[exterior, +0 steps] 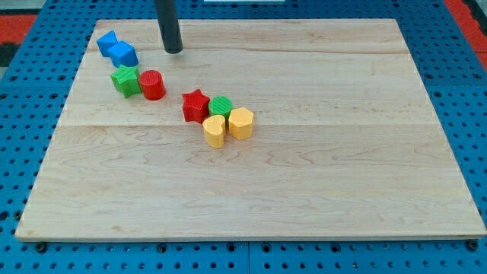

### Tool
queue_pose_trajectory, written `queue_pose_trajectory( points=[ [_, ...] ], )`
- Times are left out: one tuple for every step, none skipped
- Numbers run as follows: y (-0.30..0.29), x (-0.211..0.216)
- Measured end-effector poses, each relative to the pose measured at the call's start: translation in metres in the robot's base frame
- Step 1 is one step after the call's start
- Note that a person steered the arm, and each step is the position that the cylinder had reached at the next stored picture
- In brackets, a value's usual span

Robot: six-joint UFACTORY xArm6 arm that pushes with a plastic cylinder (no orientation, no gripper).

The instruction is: Place the green star to the bottom right side of the blue cube

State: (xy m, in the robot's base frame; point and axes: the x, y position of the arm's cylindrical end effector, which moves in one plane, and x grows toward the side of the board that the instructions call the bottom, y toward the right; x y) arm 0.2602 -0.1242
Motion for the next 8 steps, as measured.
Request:
queue_pose_trajectory(
  points=[
    [-0.007, 0.044],
    [-0.044, 0.102],
    [-0.097, 0.141],
    [-0.092, 0.188],
    [-0.161, 0.187],
    [-0.151, 0.141],
    [-0.094, 0.102],
    [-0.068, 0.088]
  ],
)
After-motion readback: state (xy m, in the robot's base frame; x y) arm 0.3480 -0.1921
